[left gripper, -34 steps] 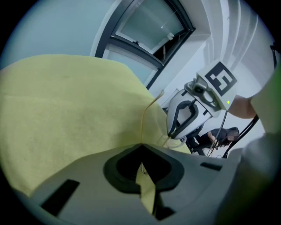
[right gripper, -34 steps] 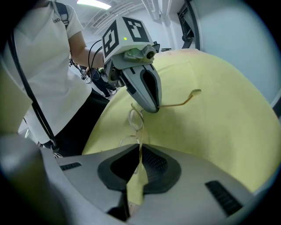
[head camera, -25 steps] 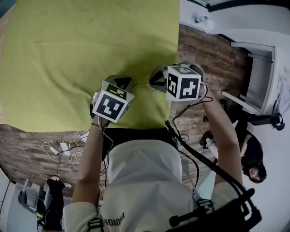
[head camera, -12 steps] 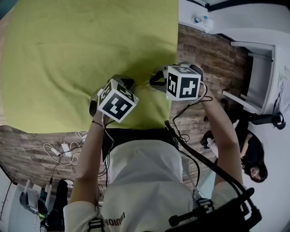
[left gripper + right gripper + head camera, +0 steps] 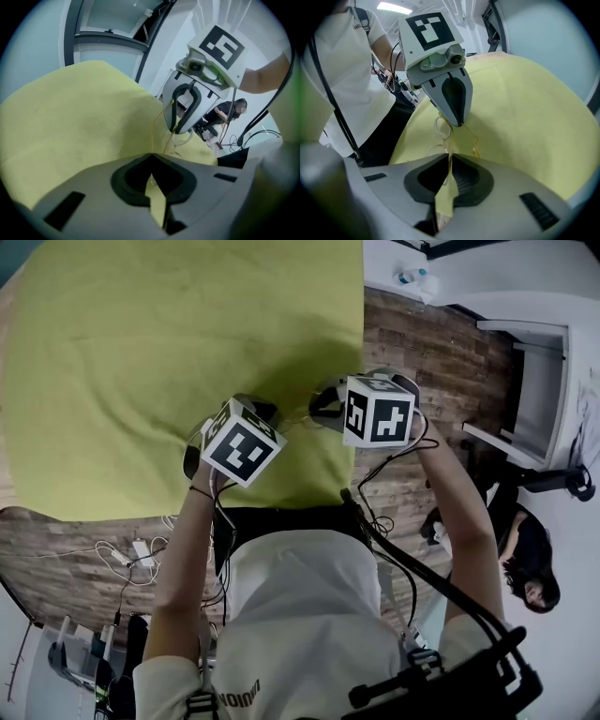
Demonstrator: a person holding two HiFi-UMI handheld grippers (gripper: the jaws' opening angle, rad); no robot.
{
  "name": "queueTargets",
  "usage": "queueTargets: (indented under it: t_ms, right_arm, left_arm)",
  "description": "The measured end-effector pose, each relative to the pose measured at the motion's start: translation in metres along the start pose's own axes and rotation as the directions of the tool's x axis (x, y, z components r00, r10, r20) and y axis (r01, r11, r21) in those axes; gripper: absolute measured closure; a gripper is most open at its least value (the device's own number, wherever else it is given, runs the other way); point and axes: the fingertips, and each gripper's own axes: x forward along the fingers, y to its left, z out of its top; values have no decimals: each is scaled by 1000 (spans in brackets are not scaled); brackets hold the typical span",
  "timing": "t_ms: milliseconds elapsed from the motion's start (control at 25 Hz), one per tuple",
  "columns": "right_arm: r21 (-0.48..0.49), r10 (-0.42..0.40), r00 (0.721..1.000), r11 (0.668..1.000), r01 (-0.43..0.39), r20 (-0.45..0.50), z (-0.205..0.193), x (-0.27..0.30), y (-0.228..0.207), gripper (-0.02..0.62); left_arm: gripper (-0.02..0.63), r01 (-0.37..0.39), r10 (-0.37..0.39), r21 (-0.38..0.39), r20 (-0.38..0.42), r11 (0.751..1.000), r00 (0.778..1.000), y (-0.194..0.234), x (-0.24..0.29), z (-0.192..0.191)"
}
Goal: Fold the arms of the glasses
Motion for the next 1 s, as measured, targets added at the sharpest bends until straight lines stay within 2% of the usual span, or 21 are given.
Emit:
queueTargets:
  t_ms: [240,400,680,1000]
  right_arm:
    - [36,-17,999,999,15,52,-2,-7,-3,557]
    - [89,0,995,996,-9,96,-3,-11,-2,555]
    - [209,22,961,974,-83,276,9,-21,-1,528]
    - [230,-58,948,973,-16,312,2,-46,-2,526]
  left_arm:
    - [592,7,-7,10,-3,1000,1000,-3,3,4]
    - [592,6,-6,20,-6,1000,1000,-4,4,5]
    - [592,2,-2,25,-22,1000,1000,-2,4,0]
    - [592,19,-18,29,-50,999,999,0,3,-1]
